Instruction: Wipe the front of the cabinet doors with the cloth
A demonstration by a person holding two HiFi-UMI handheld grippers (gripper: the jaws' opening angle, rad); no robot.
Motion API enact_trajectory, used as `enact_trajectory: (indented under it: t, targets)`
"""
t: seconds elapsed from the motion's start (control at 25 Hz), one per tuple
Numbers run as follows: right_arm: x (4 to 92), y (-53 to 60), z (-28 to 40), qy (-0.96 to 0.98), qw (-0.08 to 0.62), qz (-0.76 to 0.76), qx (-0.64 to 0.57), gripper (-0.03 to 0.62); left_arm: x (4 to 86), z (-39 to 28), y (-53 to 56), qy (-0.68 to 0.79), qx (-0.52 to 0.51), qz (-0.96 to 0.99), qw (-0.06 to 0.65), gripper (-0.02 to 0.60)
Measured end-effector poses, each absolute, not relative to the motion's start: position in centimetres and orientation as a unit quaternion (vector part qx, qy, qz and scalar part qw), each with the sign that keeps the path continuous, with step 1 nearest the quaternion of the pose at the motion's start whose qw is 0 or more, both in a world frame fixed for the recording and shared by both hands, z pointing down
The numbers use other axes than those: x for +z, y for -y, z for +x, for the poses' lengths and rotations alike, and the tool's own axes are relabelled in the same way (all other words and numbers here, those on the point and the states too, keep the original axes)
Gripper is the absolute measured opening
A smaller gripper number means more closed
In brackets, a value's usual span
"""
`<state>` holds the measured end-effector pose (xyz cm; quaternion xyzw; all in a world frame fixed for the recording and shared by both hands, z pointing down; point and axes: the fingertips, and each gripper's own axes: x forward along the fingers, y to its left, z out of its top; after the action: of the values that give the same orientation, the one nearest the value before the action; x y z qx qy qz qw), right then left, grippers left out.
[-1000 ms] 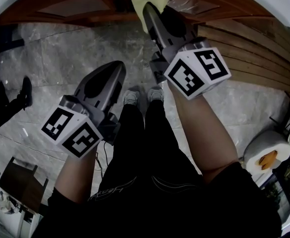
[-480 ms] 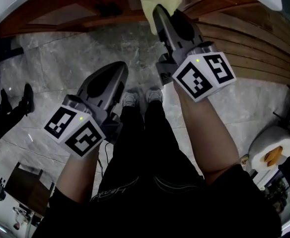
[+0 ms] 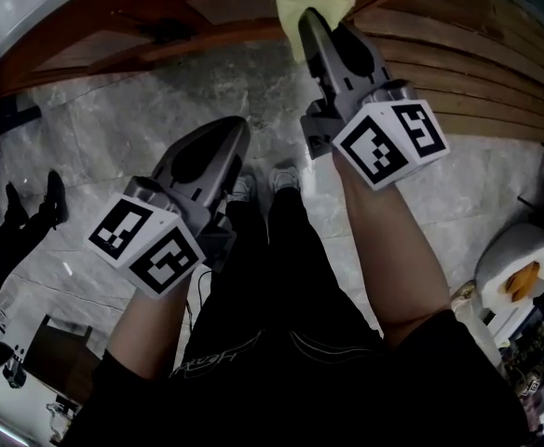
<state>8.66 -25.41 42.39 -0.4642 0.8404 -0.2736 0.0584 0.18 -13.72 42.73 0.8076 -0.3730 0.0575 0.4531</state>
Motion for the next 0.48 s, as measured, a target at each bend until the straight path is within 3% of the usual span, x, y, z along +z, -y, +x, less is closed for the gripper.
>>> enact_trajectory:
  t: [0.48]
  targets:
    - [42.2, 25.2, 17.6, -0.809, 0.066, -0.524, -0.258, 0.041, 43.2, 5.5, 13.3, 0.333, 0.080, 0.823, 0.454, 0.006]
